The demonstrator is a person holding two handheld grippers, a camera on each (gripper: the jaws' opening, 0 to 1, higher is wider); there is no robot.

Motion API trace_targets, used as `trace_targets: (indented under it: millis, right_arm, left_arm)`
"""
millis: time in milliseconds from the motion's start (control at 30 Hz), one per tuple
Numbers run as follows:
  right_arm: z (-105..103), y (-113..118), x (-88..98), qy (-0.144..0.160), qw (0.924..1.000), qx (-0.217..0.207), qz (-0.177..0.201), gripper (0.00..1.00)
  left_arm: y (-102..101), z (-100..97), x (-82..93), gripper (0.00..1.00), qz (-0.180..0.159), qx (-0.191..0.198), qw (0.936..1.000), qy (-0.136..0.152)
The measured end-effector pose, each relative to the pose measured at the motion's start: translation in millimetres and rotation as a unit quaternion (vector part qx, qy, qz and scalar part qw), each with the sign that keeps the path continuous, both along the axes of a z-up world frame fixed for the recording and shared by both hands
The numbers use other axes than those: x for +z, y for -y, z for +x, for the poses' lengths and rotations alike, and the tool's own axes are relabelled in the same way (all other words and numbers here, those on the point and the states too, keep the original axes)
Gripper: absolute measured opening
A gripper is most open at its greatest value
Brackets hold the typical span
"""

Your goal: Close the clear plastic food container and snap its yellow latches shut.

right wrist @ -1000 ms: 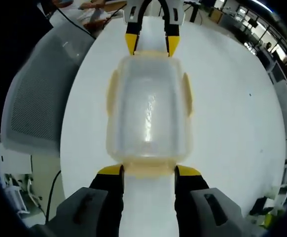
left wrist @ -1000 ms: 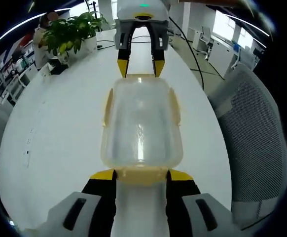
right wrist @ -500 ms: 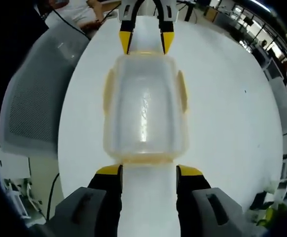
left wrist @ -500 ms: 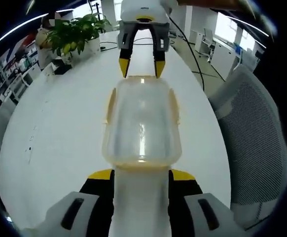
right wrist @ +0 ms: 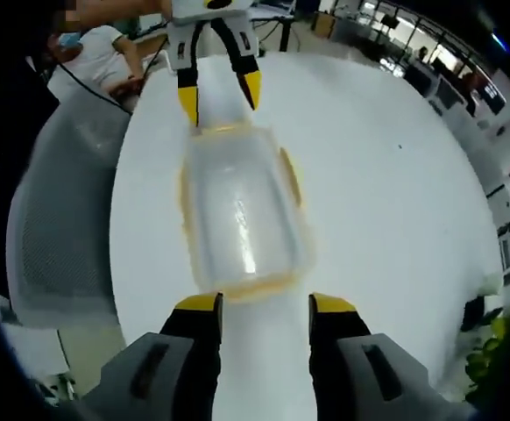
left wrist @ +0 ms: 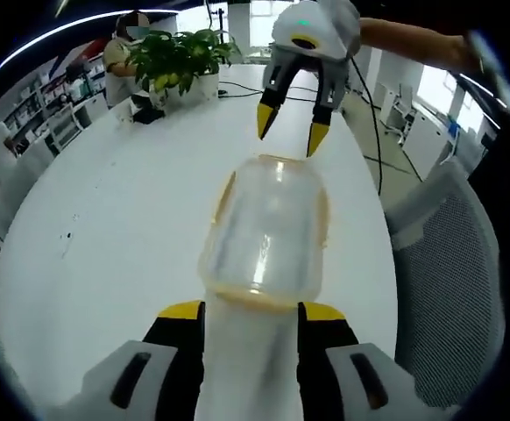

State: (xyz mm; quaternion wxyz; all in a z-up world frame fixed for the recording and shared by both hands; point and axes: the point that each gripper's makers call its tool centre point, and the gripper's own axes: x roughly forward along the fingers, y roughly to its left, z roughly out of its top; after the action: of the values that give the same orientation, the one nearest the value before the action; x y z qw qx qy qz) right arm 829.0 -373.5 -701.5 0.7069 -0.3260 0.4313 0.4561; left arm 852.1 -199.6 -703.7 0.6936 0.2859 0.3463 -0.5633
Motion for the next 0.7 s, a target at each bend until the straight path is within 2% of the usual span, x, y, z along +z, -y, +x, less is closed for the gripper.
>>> trace_targets:
  millis: [200,333,400,567,700]
  right_arm:
    - [0.6,-6.5,3.0,0.004,0.997,-0.066,0.04,0.35]
    - [2.7,-9.5,3.5,0.005,0.9907,-0.116,0.071,0.34]
    - [3.1,-9.8,2.9,0.004,0.9882,-0.131,0.079,0.34]
    - [4.8,-7.0,-0.4,0.008,0.9823,-0.166,0.087,0.33]
    - [3.4,-7.1,-5.3,0.001,0.9742,-0.199,0.107,0.33]
  left_arm:
    - [2.7,1.4,2.4,0.33,-0.031,0.082,0.9959,-0.023]
    - [1.4,2.1,-0.6,0.34,-0.036,0.111,0.9928,-0.026]
    - [1.2,0.0,-2.7,0.34,-0.036,0.114,0.9925,-0.025]
    - [1.8,-0.9,-5.5,0.34,-0.048,0.153,0.9863,-0.037]
    - [1.3,-0.4,-7.9,0.32,-0.065,0.195,0.9769,-0.059]
